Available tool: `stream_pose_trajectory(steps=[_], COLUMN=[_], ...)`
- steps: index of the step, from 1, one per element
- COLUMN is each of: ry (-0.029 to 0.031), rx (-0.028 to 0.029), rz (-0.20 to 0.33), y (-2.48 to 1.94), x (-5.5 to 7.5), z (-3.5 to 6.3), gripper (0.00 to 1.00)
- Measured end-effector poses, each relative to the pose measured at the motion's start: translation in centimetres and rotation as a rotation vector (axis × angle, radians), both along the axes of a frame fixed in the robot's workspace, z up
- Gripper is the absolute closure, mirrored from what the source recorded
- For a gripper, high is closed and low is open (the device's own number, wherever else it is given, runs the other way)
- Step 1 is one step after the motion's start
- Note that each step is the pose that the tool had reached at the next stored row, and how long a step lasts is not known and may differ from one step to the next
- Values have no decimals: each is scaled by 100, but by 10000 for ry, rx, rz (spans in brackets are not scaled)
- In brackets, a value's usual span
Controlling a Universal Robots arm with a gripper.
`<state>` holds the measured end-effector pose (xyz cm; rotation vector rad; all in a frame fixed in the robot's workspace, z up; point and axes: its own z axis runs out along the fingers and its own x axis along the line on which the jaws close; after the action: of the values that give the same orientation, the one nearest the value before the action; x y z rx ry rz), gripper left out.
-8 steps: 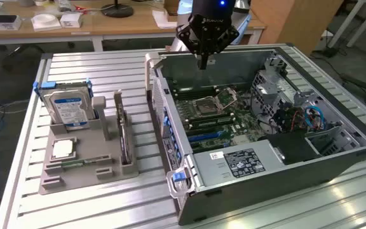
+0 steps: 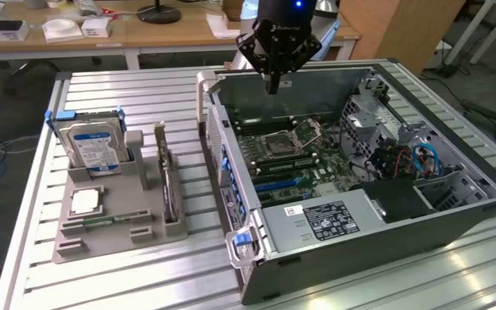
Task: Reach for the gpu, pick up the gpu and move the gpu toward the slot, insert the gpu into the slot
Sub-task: 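Reach for the gpu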
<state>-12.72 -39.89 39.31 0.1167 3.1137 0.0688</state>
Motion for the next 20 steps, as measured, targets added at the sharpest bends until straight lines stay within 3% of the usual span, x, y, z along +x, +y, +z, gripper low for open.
stream_pose_trajectory(steps=[20], ry=[1], rx=[0], rz=[1], y=[-1], x=[-455], z=[-8], gripper=[90])
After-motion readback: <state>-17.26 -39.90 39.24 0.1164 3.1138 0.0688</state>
